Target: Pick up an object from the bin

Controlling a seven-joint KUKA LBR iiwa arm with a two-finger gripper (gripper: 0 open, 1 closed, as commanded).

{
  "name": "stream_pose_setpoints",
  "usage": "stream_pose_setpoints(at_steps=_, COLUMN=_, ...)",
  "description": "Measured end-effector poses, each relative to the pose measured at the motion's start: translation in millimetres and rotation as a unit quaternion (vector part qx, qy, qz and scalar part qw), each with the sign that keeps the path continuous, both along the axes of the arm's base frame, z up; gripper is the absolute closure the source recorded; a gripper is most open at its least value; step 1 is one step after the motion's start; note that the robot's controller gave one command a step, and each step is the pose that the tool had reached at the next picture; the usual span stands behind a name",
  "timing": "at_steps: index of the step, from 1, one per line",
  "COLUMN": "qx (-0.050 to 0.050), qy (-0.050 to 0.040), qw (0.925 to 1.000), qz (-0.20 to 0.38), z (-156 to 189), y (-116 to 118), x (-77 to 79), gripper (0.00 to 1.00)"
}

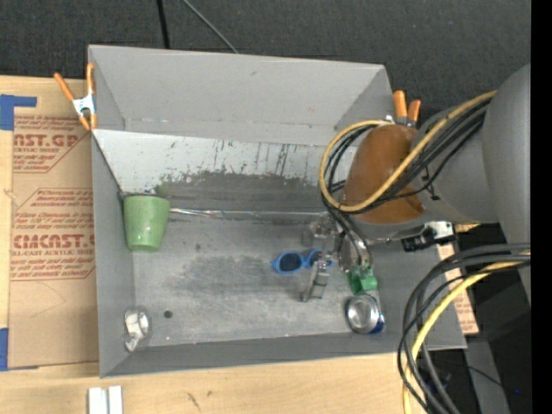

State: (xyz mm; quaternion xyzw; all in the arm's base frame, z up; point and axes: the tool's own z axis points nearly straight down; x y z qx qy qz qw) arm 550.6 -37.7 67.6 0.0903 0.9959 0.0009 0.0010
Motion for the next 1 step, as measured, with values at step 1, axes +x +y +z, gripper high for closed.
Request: stream_pose_setpoints(at_steps=1, qx=0.000, qy=-0.0002, qw=1.0000, qz=0.000, z=0.4, y=0.1, x=0.2, gripper=1.00)
